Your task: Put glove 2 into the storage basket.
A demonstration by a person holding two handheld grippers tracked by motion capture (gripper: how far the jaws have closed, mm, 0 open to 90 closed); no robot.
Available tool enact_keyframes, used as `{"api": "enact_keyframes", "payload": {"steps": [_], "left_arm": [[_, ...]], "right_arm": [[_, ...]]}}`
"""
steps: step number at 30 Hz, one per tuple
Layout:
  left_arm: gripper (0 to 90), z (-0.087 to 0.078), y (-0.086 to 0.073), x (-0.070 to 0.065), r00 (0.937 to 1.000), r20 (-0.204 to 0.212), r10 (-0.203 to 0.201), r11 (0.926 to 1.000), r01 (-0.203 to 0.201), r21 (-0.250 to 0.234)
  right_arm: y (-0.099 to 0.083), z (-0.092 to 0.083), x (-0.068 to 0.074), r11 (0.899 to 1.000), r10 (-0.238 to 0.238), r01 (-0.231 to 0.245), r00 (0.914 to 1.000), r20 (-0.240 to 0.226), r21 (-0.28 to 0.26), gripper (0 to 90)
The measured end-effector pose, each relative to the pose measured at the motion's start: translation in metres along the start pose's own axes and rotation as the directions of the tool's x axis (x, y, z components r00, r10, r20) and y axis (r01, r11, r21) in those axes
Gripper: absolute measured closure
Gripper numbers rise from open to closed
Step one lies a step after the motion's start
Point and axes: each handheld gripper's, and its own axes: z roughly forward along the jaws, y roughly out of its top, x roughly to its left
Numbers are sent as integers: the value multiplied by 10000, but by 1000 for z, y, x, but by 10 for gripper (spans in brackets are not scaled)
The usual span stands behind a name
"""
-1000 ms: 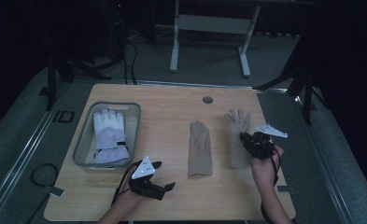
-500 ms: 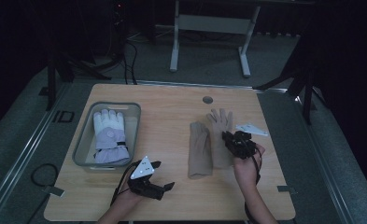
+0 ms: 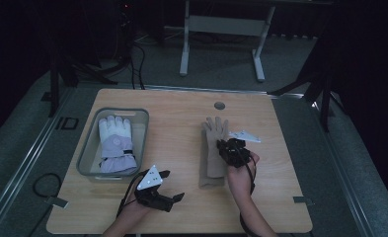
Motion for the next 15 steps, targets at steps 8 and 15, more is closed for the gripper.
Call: {"api": "enact_keyframes", "payload": {"steps": [8, 15], "left_arm": [[67, 0, 0, 0, 10000, 35, 16, 10000, -16, 5], [67, 0, -1, 0, 10000, 37, 5, 10000, -5, 14]], "right_arm": [[-16, 17, 4, 9977, 562, -565, 9984, 108, 362, 825], [-32, 31, 4, 9946, 649, -656, 9978, 112, 810, 814]]}}
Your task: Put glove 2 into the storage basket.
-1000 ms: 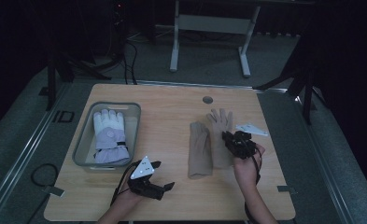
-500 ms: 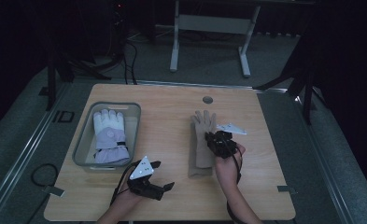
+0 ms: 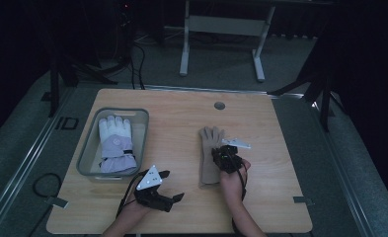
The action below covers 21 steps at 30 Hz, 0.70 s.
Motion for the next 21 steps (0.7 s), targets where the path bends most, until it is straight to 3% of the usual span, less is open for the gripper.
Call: {"api": "enact_keyframes", "payload": {"steps": [9, 12, 16, 19, 21], "left_arm": [[67, 2, -1, -1, 10000, 28, 13, 10000, -13, 49], [67, 2, -1, -2, 10000, 77, -1, 10000, 1, 52], [67, 4, 0, -3, 9999, 115, 30, 9999, -31, 114], [68, 4, 0, -4, 9998, 175, -8, 9999, 6, 105], [72, 5, 1, -5, 9999, 158, -9, 9999, 8, 102]], "right_arm": [[-10, 13, 2, 9984, -258, 259, 9997, -27, 494, 735], [-10, 11, 1, 9988, -210, 214, 9997, -89, 431, 654], [-5, 4, -2, 9985, -530, 533, 9984, -180, 142, 436], [2, -3, -10, 9980, -624, 627, 9952, -760, 20, 257], [6, -6, -18, 9974, -699, 716, 9861, -1508, 62, 152]]}}
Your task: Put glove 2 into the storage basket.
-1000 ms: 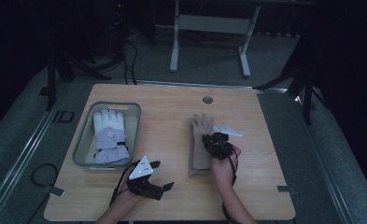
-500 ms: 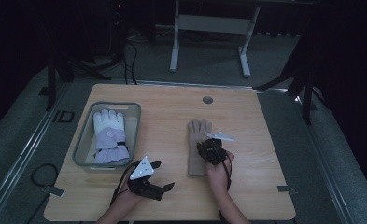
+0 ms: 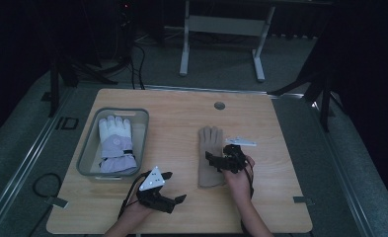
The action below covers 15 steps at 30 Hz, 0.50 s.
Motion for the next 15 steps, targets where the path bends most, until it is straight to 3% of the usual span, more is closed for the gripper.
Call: {"api": "enact_keyframes", "payload": {"steps": [2, 5, 9, 10, 11, 12, 13, 14, 15], "left_arm": [[75, 1, 1, -1, 10000, -3, 6, 10000, -6, 14], [89, 3, 3, -4, 10000, 70, 64, 9998, -65, 172], [108, 8, 6, -9, 9998, 141, 172, 9982, -180, 573], [109, 10, 6, -11, 9994, 229, 274, 9975, -288, 639], [109, 11, 7, -13, 9985, 425, 336, 9971, -364, 661], [108, 11, 7, -13, 9985, 425, 336, 9971, -364, 661], [108, 15, 9, -16, 9982, 479, 371, 9963, -407, 759], [108, 18, 10, -17, 9970, 623, 458, 9960, -504, 740], [108, 20, 12, -18, 9969, 584, 518, 9954, -563, 772]], "right_arm": [[3, -3, -6, 10000, -34, 31, 9992, -408, -63, 141], [6, -9, -13, 9963, -762, 728, 9940, -788, -446, 146], [4, -17, -26, 9811, -1765, 1625, 9740, -1418, -1049, 155], [3, -18, -28, 9767, -2004, 1837, 9656, -1656, -1110, 152], [2, -18, -30, 9780, -2040, 1910, 9595, -1945, -836, 128], [2, -18, -30, 9780, -2040, 1910, 9595, -1945, -836, 128], [0, -18, -32, 9847, -1740, 1687, 9603, -2181, -427, 117], [-4, -19, -37, 9896, -1437, 1362, 9584, -2467, -471, 105], [-5, -19, -37, 9880, -1539, 1453, 9559, -2502, -526, 104]]}}
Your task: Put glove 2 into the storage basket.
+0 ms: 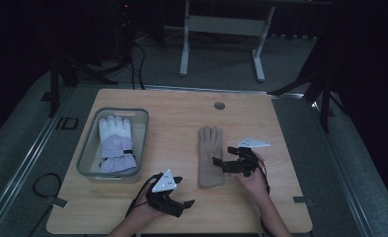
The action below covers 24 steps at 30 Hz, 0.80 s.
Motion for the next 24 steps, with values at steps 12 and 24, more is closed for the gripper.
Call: {"api": "enact_keyframes", "payload": {"steps": [12, 24], "left_arm": [[201, 39, 33, 3, 9918, 546, 1155, 9933, -1155, -16], [216, 82, 48, 10, 9722, 506, 2287, 9543, -2342, 1858]], "right_arm": [[14, 17, -19, 9992, -270, 248, 9974, 674, 325, 319], [16, 52, -37, 9922, -154, 53, 9967, 800, 1242, 301]]}}
